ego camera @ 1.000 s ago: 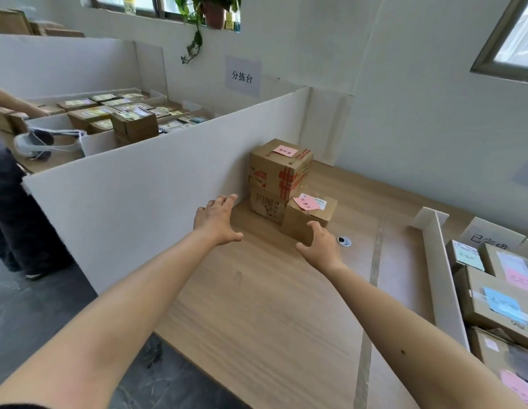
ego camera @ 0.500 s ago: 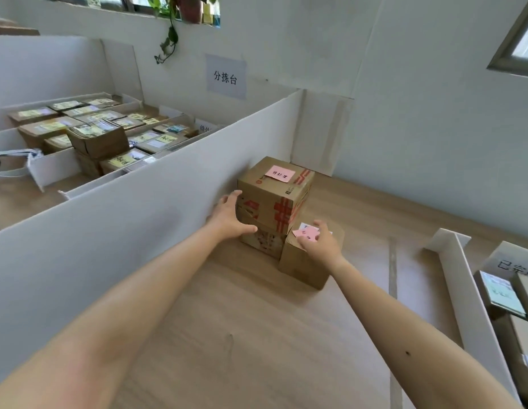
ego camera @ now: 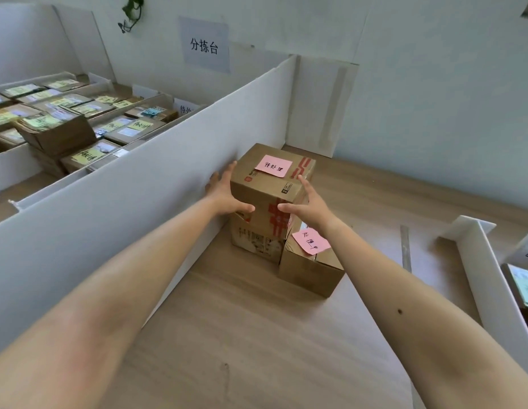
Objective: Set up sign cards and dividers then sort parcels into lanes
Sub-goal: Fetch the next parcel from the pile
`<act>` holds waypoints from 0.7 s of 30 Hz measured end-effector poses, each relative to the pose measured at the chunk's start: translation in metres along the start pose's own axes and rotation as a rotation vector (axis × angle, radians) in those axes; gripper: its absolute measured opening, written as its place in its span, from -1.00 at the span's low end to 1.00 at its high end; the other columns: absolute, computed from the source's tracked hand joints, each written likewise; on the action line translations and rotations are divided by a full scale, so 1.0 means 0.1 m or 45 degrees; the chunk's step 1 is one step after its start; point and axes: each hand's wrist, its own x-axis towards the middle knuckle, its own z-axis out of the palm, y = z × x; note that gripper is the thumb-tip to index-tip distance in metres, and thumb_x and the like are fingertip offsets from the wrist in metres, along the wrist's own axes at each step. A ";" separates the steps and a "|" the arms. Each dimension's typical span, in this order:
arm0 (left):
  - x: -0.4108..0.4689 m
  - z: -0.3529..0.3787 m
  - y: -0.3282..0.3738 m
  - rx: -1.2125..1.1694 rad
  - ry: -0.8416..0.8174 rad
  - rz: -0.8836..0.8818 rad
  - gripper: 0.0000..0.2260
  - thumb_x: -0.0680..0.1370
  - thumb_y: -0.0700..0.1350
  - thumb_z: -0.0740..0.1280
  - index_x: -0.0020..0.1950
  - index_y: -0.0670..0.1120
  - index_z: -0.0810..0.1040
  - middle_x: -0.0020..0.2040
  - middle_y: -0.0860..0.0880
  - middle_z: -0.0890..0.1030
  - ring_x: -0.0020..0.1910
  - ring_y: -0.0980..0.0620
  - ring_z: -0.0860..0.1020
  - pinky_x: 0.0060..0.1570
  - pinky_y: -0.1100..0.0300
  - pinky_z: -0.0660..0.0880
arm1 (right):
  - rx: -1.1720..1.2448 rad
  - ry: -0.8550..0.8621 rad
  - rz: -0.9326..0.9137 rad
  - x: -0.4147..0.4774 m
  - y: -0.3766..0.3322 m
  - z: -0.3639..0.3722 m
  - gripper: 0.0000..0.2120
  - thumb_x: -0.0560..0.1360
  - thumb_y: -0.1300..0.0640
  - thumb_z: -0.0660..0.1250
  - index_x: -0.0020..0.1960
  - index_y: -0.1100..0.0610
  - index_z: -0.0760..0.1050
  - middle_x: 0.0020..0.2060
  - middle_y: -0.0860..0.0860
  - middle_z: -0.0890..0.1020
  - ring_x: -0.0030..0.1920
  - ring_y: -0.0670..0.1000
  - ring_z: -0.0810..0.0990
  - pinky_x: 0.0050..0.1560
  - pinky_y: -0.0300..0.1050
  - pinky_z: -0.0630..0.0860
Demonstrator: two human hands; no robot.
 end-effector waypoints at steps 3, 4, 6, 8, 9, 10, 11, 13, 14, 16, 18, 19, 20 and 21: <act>0.10 0.05 -0.01 -0.095 -0.022 0.013 0.08 0.22 0.01 0.62 0.54 0.09 -0.01 0.51 -0.12 0.11 0.49 -0.09 0.10 0.45 -0.02 0.16 | 0.055 -0.067 0.051 0.08 0.02 0.05 -0.06 0.40 0.19 0.50 0.55 -0.14 0.01 0.50 0.00 0.22 0.47 0.07 0.24 0.40 0.09 0.26; 0.12 0.06 -0.01 -0.120 -0.027 0.017 0.06 0.23 -0.03 0.62 0.54 0.08 0.01 0.49 -0.12 0.12 0.48 -0.08 0.12 0.45 0.02 0.16 | 0.093 -0.072 0.069 0.08 0.03 0.07 -0.07 0.40 0.22 0.50 0.55 -0.14 0.02 0.49 -0.01 0.23 0.45 0.07 0.26 0.35 0.08 0.30; 0.13 0.07 -0.03 -0.160 -0.019 0.012 0.02 0.26 -0.07 0.61 0.54 0.07 0.04 0.46 -0.13 0.13 0.46 -0.09 0.17 0.42 0.07 0.17 | 0.219 -0.051 0.097 0.09 0.04 0.12 -0.10 0.40 0.32 0.47 0.53 -0.15 0.07 0.46 0.01 0.28 0.40 0.09 0.33 0.21 0.05 0.38; 0.13 0.06 -0.03 -0.215 0.010 0.000 0.00 0.27 -0.10 0.61 0.53 0.09 0.06 0.42 -0.14 0.14 0.42 -0.11 0.23 0.42 0.09 0.20 | 0.327 -0.027 0.100 0.10 0.05 0.16 -0.09 0.38 0.41 0.44 0.52 -0.16 0.12 0.44 0.03 0.32 0.35 0.10 0.39 0.19 0.04 0.45; 0.12 0.05 -0.04 -0.243 0.025 -0.003 -0.01 0.26 -0.11 0.61 0.52 0.10 0.08 0.40 -0.14 0.15 0.41 -0.12 0.25 0.41 0.09 0.21 | 0.348 -0.022 0.098 0.10 0.06 0.17 -0.08 0.37 0.43 0.43 0.51 -0.17 0.13 0.43 0.03 0.32 0.34 0.11 0.41 0.23 0.08 0.46; 0.11 0.05 -0.04 -0.261 0.040 -0.004 -0.03 0.26 -0.13 0.61 0.52 0.11 0.11 0.38 -0.14 0.16 0.39 -0.12 0.27 0.40 0.11 0.23 | 0.362 -0.016 0.105 0.10 0.06 0.17 -0.07 0.36 0.44 0.43 0.51 -0.19 0.14 0.42 0.01 0.33 0.32 0.12 0.43 0.25 0.14 0.47; 0.09 0.06 -0.04 -0.271 0.057 0.004 -0.06 0.27 -0.14 0.60 0.51 0.11 0.14 0.35 -0.13 0.16 0.37 -0.11 0.28 0.38 0.14 0.24 | 0.378 -0.012 0.119 0.08 0.05 0.17 -0.07 0.36 0.44 0.43 0.50 -0.20 0.14 0.40 -0.01 0.35 0.28 0.13 0.45 0.24 0.21 0.47; 0.04 0.07 0.00 -0.265 0.105 0.030 -0.14 0.29 -0.19 0.59 0.47 0.10 0.22 0.31 -0.12 0.16 0.34 -0.11 0.29 0.32 0.20 0.27 | 0.408 -0.004 0.147 0.03 0.01 0.16 -0.07 0.37 0.45 0.42 0.49 -0.22 0.15 0.32 -0.05 0.39 0.20 0.12 0.50 0.18 0.29 0.49; 0.01 0.07 0.03 -0.257 0.138 0.048 -0.18 0.29 -0.22 0.58 0.45 0.09 0.27 0.29 -0.11 0.16 0.32 -0.11 0.29 0.27 0.25 0.29 | 0.410 -0.002 0.153 0.00 -0.01 0.14 -0.07 0.36 0.45 0.42 0.49 -0.22 0.15 0.27 -0.07 0.40 0.16 0.12 0.51 0.16 0.31 0.50; -0.06 0.05 0.08 -0.234 0.205 0.091 -0.25 0.30 -0.25 0.56 0.40 0.08 0.33 0.26 -0.11 0.16 0.27 -0.09 0.30 0.19 0.32 0.28 | 0.408 0.002 0.154 -0.08 -0.06 0.10 -0.07 0.36 0.46 0.42 0.49 -0.21 0.17 0.24 -0.08 0.40 0.12 0.11 0.53 0.12 0.29 0.52; -0.18 0.02 0.13 -0.203 0.255 0.141 -0.28 0.31 -0.24 0.56 0.38 0.07 0.36 0.22 -0.08 0.16 0.21 -0.06 0.30 0.21 0.31 0.28 | 0.419 0.001 0.128 -0.18 -0.10 0.05 -0.07 0.35 0.49 0.41 0.49 -0.21 0.18 0.26 -0.07 0.41 0.06 0.06 0.56 0.01 0.21 0.58; -0.25 0.00 0.14 -0.183 0.277 0.172 -0.28 0.30 -0.24 0.56 0.38 0.06 0.36 0.21 -0.08 0.16 0.18 -0.04 0.30 0.25 0.28 0.29 | 0.436 -0.003 0.112 -0.25 -0.11 0.03 -0.07 0.36 0.50 0.40 0.49 -0.20 0.19 0.27 -0.06 0.43 0.01 0.02 0.57 -0.08 0.13 0.60; -0.32 -0.01 0.15 -0.164 0.301 0.203 -0.29 0.30 -0.23 0.57 0.37 0.05 0.37 0.20 -0.09 0.17 0.17 -0.05 0.31 0.29 0.22 0.31 | 0.453 -0.010 0.094 -0.31 -0.13 0.00 -0.07 0.36 0.52 0.39 0.49 -0.19 0.19 0.26 -0.05 0.45 -0.03 -0.02 0.57 -0.16 0.04 0.60; -0.41 -0.04 0.16 -0.154 0.323 0.231 -0.29 0.29 -0.22 0.57 0.37 0.04 0.38 0.21 -0.10 0.19 0.18 -0.08 0.32 0.31 0.17 0.31 | 0.465 -0.017 0.072 -0.40 -0.15 -0.03 -0.08 0.36 0.53 0.38 0.49 -0.18 0.19 0.26 -0.05 0.46 -0.06 -0.05 0.57 -0.23 -0.04 0.60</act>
